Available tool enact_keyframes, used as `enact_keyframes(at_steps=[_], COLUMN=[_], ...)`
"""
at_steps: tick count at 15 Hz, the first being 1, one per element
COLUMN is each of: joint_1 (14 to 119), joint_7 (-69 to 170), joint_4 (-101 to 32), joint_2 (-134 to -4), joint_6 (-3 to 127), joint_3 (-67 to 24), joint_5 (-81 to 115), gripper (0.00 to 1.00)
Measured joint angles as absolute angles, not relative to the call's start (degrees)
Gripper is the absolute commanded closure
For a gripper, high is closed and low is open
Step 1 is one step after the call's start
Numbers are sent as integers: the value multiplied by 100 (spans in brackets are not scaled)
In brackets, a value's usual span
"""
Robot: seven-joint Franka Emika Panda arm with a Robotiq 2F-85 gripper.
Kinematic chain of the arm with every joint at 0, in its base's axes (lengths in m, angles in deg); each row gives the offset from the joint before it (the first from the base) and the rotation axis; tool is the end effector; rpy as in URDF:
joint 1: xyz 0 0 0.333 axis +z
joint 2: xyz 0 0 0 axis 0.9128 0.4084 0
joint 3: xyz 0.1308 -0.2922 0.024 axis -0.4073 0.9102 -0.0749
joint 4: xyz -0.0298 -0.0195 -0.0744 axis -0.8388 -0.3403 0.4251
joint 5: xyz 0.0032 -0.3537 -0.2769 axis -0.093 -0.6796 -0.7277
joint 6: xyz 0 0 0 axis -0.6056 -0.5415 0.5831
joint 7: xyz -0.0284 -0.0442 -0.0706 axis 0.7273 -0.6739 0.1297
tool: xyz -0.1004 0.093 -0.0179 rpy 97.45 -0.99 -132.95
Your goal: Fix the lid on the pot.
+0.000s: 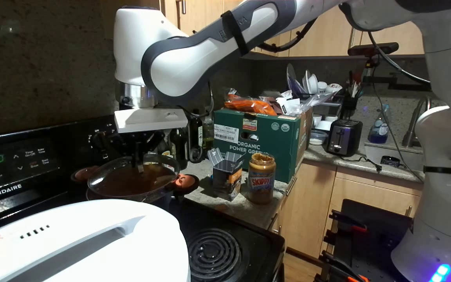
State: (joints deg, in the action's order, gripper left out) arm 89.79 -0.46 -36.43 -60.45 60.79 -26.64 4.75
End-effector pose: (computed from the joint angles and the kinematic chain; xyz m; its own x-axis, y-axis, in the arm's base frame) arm 0.6869 0.3116 0.3271 0.8860 -0.3522 0.3015 -0.3524 -0.9342 -0.0556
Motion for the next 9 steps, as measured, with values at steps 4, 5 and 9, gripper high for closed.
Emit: enact_keyframes(at_steps=[4,5,9], joint_1=[8963,8963,8964], joint_7=[-20,-14,112], joint_4=[-3637,-3630,-3592], joint_2=[-6044,-6043,-6041], joint_6=[6080,6080,6080], joint_3=[-2701,-2716,-2764], joint_5=[475,475,475], gripper=[93,93,93])
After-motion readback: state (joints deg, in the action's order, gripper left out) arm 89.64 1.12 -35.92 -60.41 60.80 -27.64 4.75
